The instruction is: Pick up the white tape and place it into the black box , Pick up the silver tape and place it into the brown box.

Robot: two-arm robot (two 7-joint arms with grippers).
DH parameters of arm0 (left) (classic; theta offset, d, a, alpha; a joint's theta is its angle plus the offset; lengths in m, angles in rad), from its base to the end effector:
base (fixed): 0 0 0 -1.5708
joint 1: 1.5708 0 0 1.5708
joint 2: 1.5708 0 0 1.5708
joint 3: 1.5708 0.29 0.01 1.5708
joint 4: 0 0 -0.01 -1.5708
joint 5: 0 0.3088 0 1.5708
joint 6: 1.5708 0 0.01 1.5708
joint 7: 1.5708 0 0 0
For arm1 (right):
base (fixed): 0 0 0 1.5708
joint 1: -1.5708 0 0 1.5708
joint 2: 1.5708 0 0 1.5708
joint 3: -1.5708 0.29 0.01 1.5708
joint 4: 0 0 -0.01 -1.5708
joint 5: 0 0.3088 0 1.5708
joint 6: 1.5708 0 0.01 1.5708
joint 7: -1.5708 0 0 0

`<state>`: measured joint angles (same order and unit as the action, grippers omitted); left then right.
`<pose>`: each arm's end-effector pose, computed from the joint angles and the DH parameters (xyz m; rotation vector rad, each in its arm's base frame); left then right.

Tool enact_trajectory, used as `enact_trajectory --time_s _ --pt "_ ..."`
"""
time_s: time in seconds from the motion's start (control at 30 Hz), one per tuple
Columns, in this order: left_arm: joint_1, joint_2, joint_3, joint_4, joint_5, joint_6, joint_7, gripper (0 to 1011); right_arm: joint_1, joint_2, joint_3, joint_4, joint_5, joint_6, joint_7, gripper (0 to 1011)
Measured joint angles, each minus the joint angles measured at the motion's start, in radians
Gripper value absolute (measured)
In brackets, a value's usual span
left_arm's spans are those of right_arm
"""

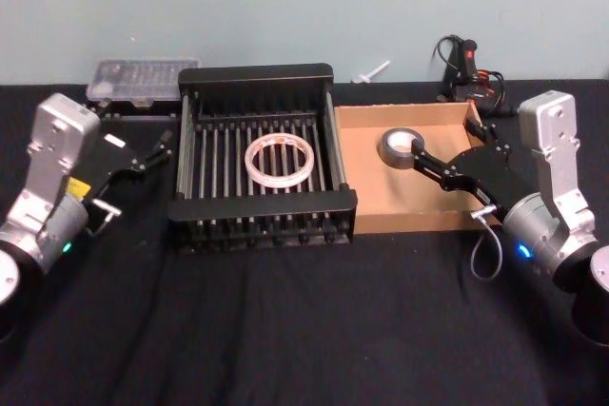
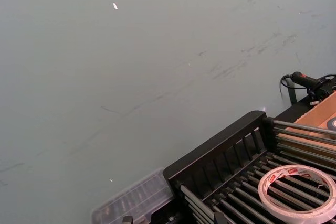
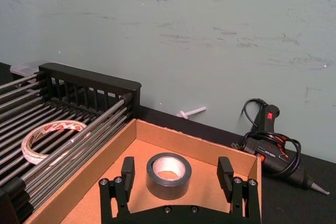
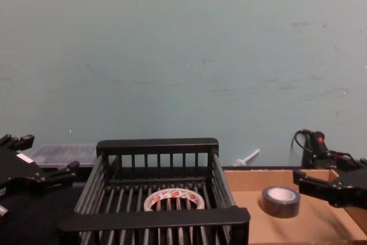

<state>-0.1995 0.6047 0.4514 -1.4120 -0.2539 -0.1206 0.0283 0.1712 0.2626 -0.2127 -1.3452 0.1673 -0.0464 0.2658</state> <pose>0.3581 0.0827 -0.3023 0.3044 -0.2851 1.2479 0.3708 -0.0313 -0.3168 -0.1381 -0.0417 -1.1519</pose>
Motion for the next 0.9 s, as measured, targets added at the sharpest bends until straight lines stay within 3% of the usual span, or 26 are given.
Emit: enact_trajectory --time_s 0.9 --pt "0.000 0.000 0.000 0.000 0.000 0.000 0.000 1001 0.000 0.000 0.000 0.000 0.000 0.000 0.000 1002"
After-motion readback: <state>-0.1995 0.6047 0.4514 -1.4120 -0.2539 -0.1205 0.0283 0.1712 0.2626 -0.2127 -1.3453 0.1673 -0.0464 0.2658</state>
